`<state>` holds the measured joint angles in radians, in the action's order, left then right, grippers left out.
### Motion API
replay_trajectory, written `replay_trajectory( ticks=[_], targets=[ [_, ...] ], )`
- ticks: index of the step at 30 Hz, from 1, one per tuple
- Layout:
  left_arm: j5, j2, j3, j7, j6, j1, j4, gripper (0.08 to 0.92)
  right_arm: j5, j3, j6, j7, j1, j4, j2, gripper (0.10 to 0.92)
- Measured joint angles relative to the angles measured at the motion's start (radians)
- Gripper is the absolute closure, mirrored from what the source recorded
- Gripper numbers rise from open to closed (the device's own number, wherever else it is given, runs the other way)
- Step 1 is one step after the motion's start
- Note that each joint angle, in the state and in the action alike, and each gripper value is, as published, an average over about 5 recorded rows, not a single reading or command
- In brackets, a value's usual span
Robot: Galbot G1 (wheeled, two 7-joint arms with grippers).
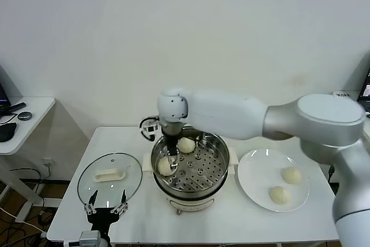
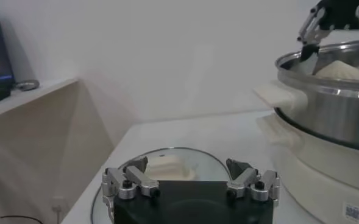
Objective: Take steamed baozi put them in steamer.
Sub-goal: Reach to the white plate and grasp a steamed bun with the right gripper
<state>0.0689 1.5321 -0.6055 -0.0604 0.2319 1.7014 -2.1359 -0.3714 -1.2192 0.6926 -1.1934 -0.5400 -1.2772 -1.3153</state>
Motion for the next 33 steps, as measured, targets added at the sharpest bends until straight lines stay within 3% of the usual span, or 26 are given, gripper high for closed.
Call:
replay_trajectory(
  ticks=[12, 20, 33],
  targets=[
    [-0.025, -0.014, -0.021, 0.018, 0.007, -0.016, 0.009, 0.177, 0.154, 0.071, -0.213, -0.123, -0.095, -0.137, 0.404, 0.203],
    [-0.041, -0.012, -0.035, 0.018, 0.006, 0.005, 0.010, 0.177, 0.298, 0.186, -0.420, -0.170, 0.068, -0.183, 0.656, 0.203],
    [-0.023, 0.002, -0.039, 0.018, 0.004, 0.045, 0.034, 0.177, 0.519, 0.490, -0.571, -0.205, 0.511, -0.153, 0.762, 0.203]
  ],
)
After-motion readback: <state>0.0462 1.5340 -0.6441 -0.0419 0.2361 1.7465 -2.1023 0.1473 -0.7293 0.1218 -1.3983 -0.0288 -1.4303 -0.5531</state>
